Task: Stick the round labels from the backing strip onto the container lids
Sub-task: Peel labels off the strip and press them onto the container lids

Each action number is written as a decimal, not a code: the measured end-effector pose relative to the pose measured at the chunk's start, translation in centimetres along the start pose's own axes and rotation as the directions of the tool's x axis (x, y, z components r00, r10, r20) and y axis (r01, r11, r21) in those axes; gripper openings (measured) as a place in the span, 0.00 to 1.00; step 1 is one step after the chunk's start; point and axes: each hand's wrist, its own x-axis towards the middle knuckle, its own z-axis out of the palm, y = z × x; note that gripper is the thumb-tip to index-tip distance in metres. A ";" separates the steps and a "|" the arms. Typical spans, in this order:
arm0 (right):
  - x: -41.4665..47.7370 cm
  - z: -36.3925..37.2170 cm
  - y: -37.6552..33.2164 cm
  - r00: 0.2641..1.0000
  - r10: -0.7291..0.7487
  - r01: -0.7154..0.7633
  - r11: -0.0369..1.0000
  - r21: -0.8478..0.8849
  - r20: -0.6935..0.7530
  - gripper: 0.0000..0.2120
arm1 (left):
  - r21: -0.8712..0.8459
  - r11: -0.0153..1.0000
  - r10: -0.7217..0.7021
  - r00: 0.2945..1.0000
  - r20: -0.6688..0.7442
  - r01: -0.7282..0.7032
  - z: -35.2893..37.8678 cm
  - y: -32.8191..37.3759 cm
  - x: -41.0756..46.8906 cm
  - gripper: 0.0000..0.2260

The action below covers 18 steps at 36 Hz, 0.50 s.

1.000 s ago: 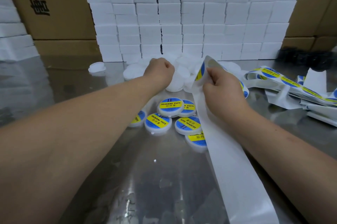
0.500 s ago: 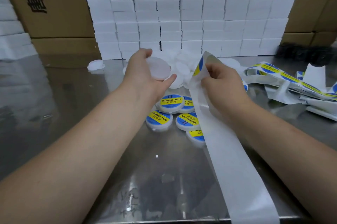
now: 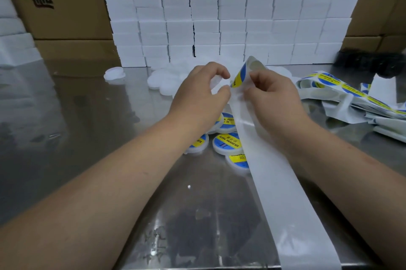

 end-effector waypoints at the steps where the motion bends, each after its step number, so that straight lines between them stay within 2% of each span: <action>1: 0.0 0.1 0.0 1.000 -0.007 0.006 1.000 0.007 0.003 0.08 | 0.019 1.000 0.014 1.000 -0.002 -0.014 -0.1 0.0 0.0 0.13; 5: 0.0 0.0 -0.2 0.999 -0.016 0.013 0.998 0.065 0.034 0.10 | 0.110 0.992 0.068 0.998 0.002 -0.068 0.1 -0.2 -0.1 0.07; 8: -0.1 0.3 -0.2 0.998 -0.025 0.021 0.996 0.082 0.049 0.13 | 0.202 0.976 0.081 0.997 0.003 -0.080 0.3 -0.4 -0.1 0.12; 11: -0.2 0.3 -0.2 0.999 -0.021 0.017 0.994 0.109 0.035 0.18 | 0.262 0.958 0.120 0.993 -0.015 -0.112 0.1 -0.2 -0.2 0.12; 18: -0.3 0.5 0.0 0.998 -0.018 0.013 0.996 0.083 0.056 0.19 | 0.337 0.934 0.142 0.989 -0.043 -0.119 0.0 -0.3 -0.1 0.13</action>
